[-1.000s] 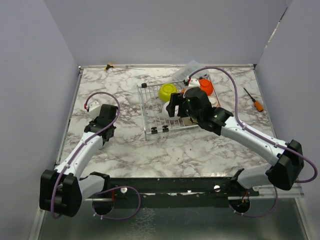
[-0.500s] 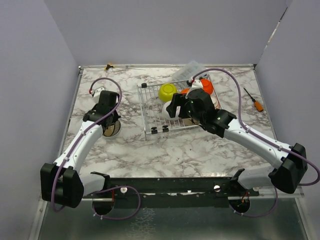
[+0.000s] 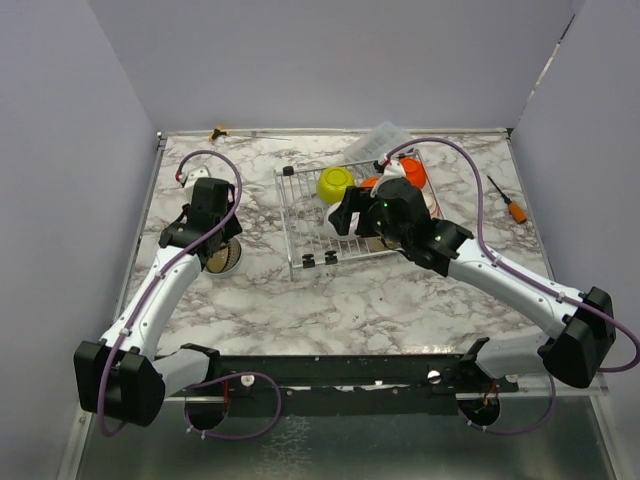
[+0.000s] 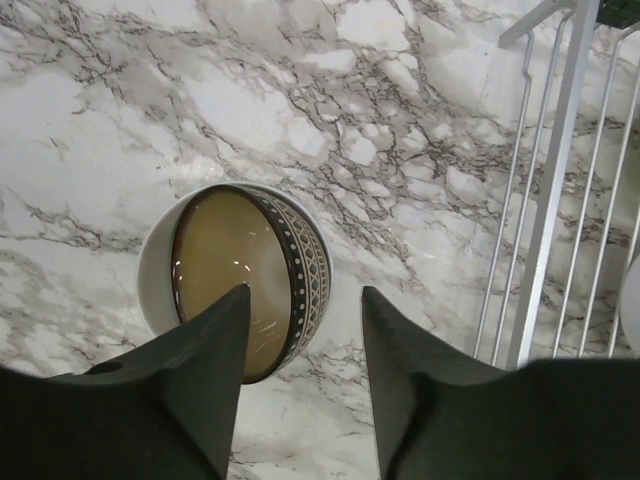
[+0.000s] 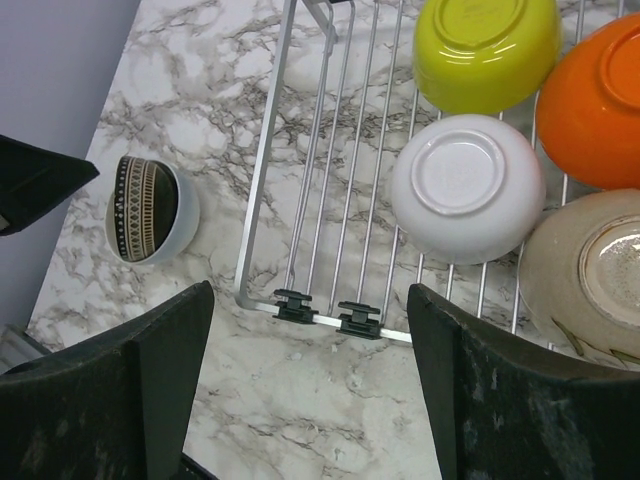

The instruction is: Load the bowls into the dish rack

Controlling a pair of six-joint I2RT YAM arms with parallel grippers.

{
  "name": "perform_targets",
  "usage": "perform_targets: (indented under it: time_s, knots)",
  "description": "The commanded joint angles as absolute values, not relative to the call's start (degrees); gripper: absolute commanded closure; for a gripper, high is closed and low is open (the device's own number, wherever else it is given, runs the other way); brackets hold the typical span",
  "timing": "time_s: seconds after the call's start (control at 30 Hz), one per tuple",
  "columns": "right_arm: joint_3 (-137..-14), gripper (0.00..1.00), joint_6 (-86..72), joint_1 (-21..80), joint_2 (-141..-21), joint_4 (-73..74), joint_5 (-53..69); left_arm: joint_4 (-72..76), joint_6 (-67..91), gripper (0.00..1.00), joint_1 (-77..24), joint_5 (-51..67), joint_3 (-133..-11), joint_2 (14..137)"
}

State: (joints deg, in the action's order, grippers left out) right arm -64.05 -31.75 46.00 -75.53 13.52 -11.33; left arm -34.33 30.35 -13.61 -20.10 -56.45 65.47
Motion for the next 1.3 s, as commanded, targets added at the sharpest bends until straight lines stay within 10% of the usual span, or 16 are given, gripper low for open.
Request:
perform_targets:
  time_s: [0.0, 0.3, 0.57, 1.27]
  knots:
    - [-63.18, 0.18, -33.12, 45.74, -74.52, 12.40, -9.52, -34.91, 30.22, 0.46, -13.62, -17.08, -53.26, 67.29]
    - [-63.22, 0.18, -33.17, 45.69, -74.49, 12.86, -8.53, -29.01, 31.20, 0.48, -13.67, -15.18, -49.47, 72.81]
    - [-63.21, 0.18, -33.27, 45.70, -73.77, 13.42, -8.61, -28.55, 30.95, 1.00, -13.63, -15.69, -50.99, 73.03]
    - [-55.82, 0.02, -37.89, 45.75, -72.66, -7.55, 11.46, -28.28, 35.84, 1.00, -13.65, 15.04, -70.22, 69.33]
